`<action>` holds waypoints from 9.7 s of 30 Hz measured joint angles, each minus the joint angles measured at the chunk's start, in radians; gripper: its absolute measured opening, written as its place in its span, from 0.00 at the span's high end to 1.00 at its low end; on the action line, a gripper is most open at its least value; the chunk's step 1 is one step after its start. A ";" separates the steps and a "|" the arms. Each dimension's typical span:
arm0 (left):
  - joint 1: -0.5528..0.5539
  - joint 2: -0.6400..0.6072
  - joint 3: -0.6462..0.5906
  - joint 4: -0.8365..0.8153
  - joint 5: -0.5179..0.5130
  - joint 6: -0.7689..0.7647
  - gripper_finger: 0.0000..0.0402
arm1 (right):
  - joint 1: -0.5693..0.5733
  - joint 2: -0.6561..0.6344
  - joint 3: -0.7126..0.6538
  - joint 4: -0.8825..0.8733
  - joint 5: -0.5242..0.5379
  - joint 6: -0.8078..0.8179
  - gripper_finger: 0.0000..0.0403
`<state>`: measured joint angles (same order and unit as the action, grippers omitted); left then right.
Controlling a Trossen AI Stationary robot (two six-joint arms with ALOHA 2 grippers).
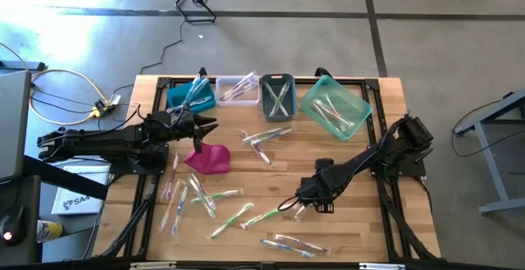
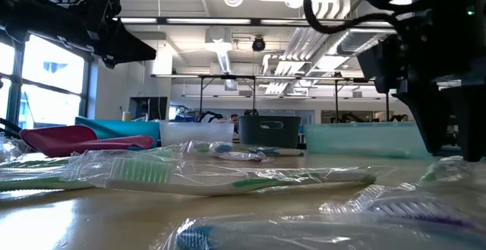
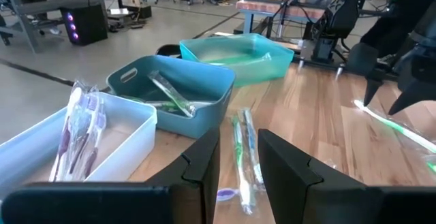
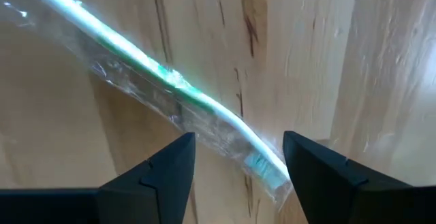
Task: Pick & Place Toothbrushes
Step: Put the green toothbrush into the dark blue bin, then put the violet toothbrush into the white bin
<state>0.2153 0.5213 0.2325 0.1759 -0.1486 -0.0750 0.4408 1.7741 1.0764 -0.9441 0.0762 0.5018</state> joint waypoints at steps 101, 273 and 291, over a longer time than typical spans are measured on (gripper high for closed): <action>0.000 0.000 0.000 -0.054 0.000 -0.001 0.76 | -0.462 -0.168 0.326 0.426 0.529 -0.270 0.99; 0.000 0.000 0.000 -0.222 0.007 -0.065 0.76 | 0.234 -0.157 0.325 0.219 0.125 0.475 0.91; 0.000 0.000 0.000 -0.253 0.007 -0.063 0.76 | 0.385 -0.157 0.325 0.239 0.054 0.698 0.91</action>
<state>0.2157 0.5216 0.2325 -0.0770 -0.1417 -0.1376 0.8255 1.6174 1.4017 -0.7048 0.1303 1.2002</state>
